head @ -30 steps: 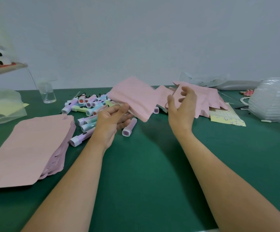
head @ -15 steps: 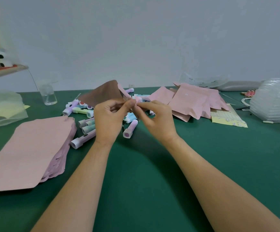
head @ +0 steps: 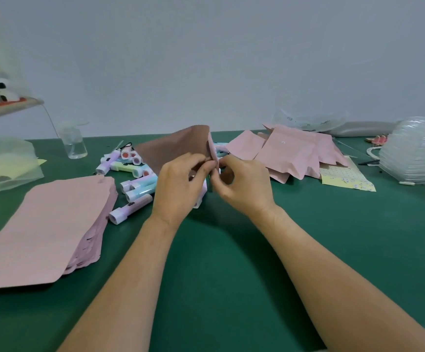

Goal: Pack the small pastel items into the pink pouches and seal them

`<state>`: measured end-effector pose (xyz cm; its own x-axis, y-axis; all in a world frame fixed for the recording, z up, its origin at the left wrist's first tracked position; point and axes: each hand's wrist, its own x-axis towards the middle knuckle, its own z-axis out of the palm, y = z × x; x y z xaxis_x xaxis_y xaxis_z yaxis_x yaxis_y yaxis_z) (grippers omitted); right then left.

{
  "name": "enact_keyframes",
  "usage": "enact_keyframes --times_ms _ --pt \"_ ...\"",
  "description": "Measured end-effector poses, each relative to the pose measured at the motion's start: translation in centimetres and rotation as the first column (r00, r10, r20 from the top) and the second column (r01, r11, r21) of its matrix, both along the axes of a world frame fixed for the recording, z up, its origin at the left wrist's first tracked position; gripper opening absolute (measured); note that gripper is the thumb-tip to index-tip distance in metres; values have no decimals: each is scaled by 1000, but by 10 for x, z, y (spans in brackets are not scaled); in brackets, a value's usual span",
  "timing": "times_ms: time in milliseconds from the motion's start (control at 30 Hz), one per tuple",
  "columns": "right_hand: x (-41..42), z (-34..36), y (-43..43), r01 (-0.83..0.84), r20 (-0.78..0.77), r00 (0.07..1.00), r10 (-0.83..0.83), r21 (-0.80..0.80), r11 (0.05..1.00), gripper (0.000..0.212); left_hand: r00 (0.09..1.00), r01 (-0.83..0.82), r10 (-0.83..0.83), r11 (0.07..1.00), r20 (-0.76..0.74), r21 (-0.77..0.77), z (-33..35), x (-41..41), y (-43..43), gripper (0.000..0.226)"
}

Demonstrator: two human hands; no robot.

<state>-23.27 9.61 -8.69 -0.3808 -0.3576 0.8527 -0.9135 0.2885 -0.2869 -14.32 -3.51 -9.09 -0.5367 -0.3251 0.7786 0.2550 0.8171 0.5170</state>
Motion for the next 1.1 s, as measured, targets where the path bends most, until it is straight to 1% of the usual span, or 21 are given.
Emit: enact_keyframes --times_ms 67,133,200,233,300,400,433,467,500,533,600,633,667,733,800,833,900,933,1000,1033,1100 --pt "3 1 -3 53 59 997 -51 -43 998 27 995 -95 92 986 -32 -138 2 0 3 13" --pt "0 4 -4 86 160 985 -68 -110 990 30 984 -166 150 967 -91 -192 2 -1 4 12" --pt "-9 6 0 122 313 947 -65 -165 979 31 964 -245 214 947 -160 -209 2 1 3 10" --pt "-12 7 3 136 372 926 -66 -167 976 31 951 -280 243 938 -190 -205 1 3 4 14" --pt "-14 7 6 111 412 909 -62 -95 989 31 941 -303 252 925 -227 -228 0 2 9 18" --pt "-8 3 2 6 422 905 -51 107 994 35 953 -269 208 916 -220 -299 -2 -3 24 16" --pt "-7 1 -1 -23 425 904 -44 152 988 34 956 -261 203 919 -212 -296 -2 -4 27 16" --pt "-7 0 -3 -43 426 904 -43 191 981 30 958 -255 207 931 -196 -262 -1 -4 28 18" --pt "-7 -1 -5 -46 411 910 -57 235 971 27 963 -250 221 948 -156 -196 0 -4 29 22" --pt "-8 -2 -6 -35 382 921 -79 282 959 26 968 -243 234 964 -93 -108 0 -3 29 32" --pt "-7 -3 -8 -3 297 947 -117 374 927 35 973 -228 227 973 38 36 1 -2 28 55" --pt "-5 -3 -9 16 251 959 -128 407 913 38 969 -232 227 971 95 54 1 -3 28 60" --pt "-4 -4 -10 33 213 968 -134 420 907 38 959 -249 241 968 146 39 0 -4 26 60" --pt "-5 -6 -11 67 200 966 -161 406 911 28 933 -298 292 955 212 -5 -2 -7 24 48" --pt "-10 -7 -10 124 277 933 -228 346 930 19 893 -389 386 921 231 -31 -3 -7 20 27" --pt "-14 -7 -7 156 319 912 -260 316 936 18 873 -429 425 903 238 -37 -4 -6 18 25" --pt "-15 -6 -2 188 364 885 -290 291 938 18 872 -438 437 898 219 -48 -4 -2 17 33" --pt "-13 -4 0 194 359 887 -292 285 939 20 889 -413 418 908 187 -62 -4 -1 20 32" --pt "-6 -1 -1 196 314 909 -273 255 947 28 918 -369 377 926 121 -84 -3 -2 31 17" --pt "-3 0 -3 196 271 928 -257 231 953 28 925 -365 369 929 89 -61 -1 -4 37 17" --pt "-1 1 -6 210 158 957 -245 211 955 28 935 -351 347 935 69 50 0 -9 38 26"
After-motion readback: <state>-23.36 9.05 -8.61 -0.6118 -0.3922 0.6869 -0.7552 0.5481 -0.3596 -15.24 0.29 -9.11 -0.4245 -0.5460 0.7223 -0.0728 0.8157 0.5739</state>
